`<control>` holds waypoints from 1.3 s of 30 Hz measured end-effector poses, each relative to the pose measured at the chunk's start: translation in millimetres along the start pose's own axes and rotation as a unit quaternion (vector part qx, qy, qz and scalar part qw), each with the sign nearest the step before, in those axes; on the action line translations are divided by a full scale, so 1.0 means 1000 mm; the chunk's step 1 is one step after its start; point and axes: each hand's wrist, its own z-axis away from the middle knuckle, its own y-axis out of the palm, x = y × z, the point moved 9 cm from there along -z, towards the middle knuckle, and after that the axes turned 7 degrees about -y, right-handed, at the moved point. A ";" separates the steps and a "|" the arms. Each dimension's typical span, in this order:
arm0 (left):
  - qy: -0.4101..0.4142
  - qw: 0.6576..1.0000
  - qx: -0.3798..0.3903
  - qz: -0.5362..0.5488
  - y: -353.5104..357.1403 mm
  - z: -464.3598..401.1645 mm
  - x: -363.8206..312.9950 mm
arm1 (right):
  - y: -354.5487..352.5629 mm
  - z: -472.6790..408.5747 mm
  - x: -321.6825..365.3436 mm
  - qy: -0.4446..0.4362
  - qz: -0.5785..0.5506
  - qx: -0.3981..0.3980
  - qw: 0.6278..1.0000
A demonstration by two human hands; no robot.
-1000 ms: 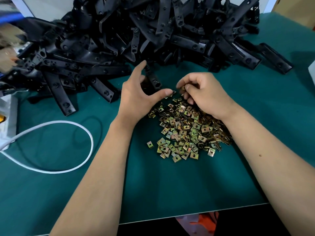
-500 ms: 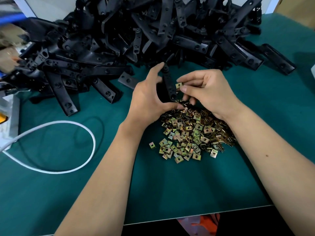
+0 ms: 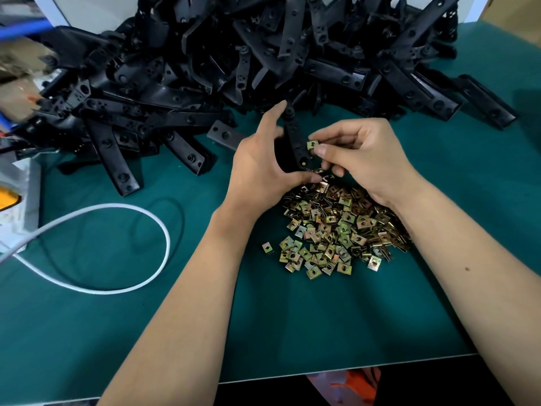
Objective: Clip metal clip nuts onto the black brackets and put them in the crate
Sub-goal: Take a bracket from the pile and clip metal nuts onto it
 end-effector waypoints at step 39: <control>0.022 0.998 -0.002 -0.053 -0.004 0.007 -0.025 | 0.011 0.002 0.009 0.002 0.017 0.048 0.999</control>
